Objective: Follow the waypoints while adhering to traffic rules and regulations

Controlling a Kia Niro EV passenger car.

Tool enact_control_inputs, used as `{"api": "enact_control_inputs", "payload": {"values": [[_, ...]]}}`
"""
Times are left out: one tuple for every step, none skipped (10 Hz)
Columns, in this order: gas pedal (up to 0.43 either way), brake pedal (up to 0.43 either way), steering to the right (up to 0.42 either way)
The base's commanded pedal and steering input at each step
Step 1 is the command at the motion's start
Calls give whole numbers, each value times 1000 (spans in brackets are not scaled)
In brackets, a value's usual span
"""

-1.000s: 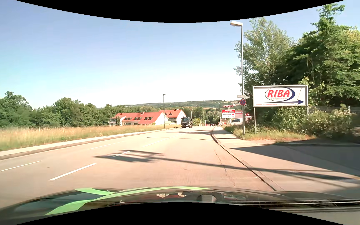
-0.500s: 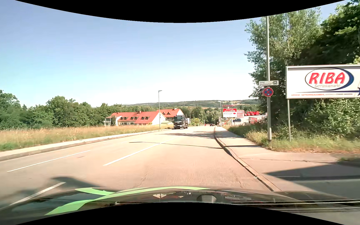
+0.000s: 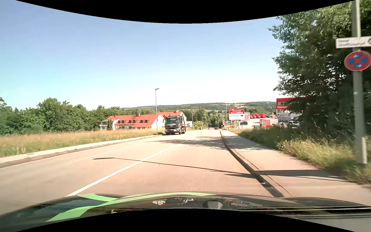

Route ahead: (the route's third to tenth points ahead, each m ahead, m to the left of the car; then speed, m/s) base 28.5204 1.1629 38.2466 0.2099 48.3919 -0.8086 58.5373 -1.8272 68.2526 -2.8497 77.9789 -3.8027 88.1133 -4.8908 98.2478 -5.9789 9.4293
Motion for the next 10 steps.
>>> {"api": "enact_control_inputs", "payload": {"values": [[39, 0, 19], [47, 0, 25], [47, 0, 29], [59, 0, 30], [59, 0, 30], [59, 0, 28], [59, 0, 21], [59, 0, 20], [59, 0, 22], [59, 0, 25]]}}
